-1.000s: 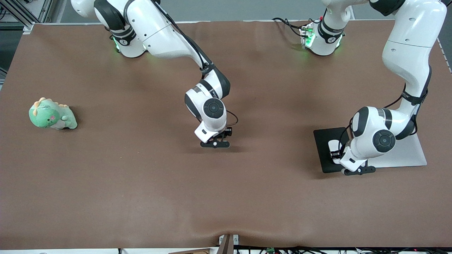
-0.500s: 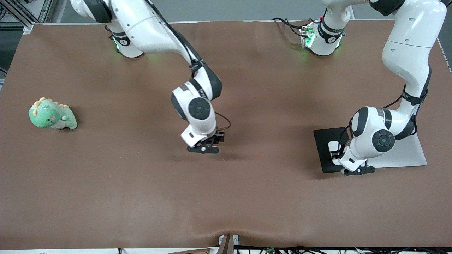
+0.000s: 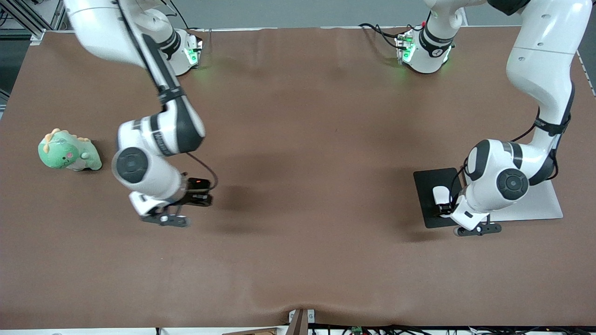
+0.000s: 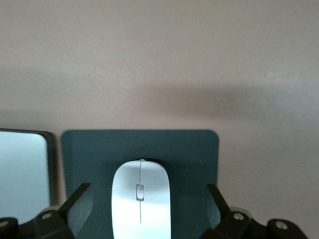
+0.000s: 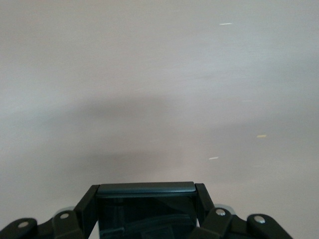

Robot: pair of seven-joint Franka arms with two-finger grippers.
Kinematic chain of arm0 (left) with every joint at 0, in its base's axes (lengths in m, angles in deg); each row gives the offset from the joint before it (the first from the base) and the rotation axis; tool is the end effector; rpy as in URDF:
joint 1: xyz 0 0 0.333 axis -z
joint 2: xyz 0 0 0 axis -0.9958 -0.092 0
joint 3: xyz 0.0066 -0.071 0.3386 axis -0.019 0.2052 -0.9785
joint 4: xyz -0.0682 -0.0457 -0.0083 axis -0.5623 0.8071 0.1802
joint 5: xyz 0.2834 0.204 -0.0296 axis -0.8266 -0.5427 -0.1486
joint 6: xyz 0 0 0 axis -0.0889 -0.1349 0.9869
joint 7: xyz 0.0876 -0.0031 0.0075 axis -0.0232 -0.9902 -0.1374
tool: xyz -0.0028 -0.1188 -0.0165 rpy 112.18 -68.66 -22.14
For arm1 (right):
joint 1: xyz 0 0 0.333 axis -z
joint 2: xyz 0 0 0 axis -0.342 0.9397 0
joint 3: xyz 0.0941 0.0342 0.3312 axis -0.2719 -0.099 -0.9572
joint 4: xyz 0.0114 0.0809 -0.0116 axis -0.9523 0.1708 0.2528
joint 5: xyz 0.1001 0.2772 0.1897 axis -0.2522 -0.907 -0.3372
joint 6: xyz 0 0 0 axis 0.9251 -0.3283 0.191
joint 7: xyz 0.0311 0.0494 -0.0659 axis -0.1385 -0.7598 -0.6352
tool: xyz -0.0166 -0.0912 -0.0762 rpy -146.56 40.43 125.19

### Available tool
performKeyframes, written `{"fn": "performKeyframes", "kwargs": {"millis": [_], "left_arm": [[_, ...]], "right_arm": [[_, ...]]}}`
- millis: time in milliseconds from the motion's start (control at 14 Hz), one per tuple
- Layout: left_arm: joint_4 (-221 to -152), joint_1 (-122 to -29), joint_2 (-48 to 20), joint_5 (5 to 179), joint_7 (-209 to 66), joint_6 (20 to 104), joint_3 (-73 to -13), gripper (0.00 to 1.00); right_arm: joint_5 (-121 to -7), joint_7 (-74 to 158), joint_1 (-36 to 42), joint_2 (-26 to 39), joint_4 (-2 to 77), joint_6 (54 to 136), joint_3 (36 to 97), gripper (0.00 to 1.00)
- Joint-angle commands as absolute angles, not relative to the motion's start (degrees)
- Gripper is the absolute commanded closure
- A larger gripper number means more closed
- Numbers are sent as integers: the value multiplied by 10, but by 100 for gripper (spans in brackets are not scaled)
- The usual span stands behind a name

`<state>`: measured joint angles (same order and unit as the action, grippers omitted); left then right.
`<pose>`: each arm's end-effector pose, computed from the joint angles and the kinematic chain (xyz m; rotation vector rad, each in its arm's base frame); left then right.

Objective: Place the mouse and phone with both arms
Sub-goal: 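Open the left gripper off the mouse while the right gripper carries the phone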

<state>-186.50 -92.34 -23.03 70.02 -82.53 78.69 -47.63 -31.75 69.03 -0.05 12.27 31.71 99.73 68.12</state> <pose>0.6534 -0.0396 0.2780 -3.1064 -0.1341 -0.0229 0.6361 0.1623 0.3634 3.1240 -0.2851 -0.0500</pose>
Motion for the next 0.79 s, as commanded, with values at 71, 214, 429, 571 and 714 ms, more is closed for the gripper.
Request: {"fn": "performKeyframes", "kwargs": {"millis": [71, 214, 429, 571, 714], "left_arm": [[-1842, -927, -169, 692, -826, 718, -472, 0], [-1813, -931, -147, 695, -825, 679, -471, 0], [-1800, -929, -98, 695, -825, 629, -471, 0], [-1799, -929, -61, 695, -819, 575, -468, 0], [-1798, -930, -16, 695, -801, 531, -458, 0]], "right_arm": [[-312, 628, 85, 98, 368, 1007, 667, 100], [-312, 582, 115, 99, 387, 1012, 667, 100], [-312, 480, 166, 88, 446, 1077, 667, 100], [-312, 428, 195, 88, 471, 1101, 667, 100], [-312, 406, 219, 91, 485, 1101, 667, 100]]}}
